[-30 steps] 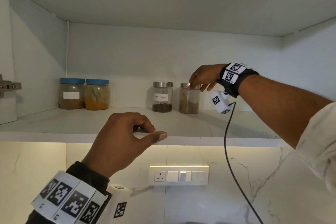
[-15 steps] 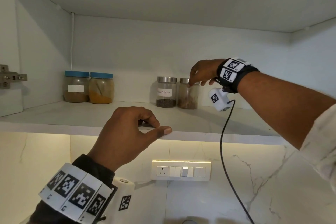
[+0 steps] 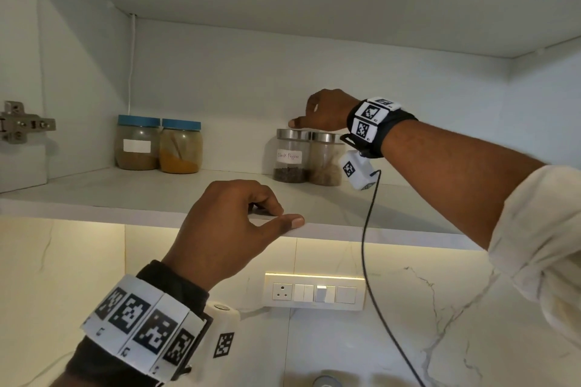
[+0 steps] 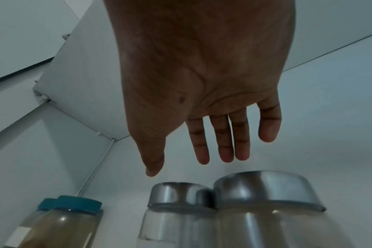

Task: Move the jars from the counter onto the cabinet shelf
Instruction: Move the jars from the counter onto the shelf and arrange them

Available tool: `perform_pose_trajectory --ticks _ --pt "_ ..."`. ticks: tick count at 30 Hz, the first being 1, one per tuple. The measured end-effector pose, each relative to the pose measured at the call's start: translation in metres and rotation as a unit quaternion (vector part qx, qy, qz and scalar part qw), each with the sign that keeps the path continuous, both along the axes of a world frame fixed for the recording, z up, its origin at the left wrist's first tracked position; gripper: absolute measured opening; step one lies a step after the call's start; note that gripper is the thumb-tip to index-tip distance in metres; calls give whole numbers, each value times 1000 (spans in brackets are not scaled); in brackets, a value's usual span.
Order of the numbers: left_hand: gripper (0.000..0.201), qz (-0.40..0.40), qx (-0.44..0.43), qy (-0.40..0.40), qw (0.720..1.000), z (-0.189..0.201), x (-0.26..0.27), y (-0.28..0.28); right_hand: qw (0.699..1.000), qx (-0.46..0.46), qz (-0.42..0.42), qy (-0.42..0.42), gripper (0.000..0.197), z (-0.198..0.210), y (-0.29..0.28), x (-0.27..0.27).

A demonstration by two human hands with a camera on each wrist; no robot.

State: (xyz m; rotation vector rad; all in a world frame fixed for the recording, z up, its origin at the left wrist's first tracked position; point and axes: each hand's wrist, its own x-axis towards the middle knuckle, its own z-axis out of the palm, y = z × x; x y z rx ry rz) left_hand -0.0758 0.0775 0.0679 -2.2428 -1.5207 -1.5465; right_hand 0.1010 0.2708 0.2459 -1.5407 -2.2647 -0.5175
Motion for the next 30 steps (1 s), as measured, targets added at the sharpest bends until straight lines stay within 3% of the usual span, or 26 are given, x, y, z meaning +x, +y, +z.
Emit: perform_pose_trajectory --ticks 7,15,24,30 --pt "44 3 9 1 1000 -2 -1 2 998 -7 -4 -63 69 -15 9 -29" --pt "44 -1 13 6 1000 -2 -1 3 997 -71 39 -13 52 -7 10 -17" --pt "50 -9 1 -2 1000 -1 0 1 997 -55 51 30 59 -15 10 -1" --pt "49 -9 -12 7 1000 5 1 -7 994 -49 95 30 41 -10 -30 30"
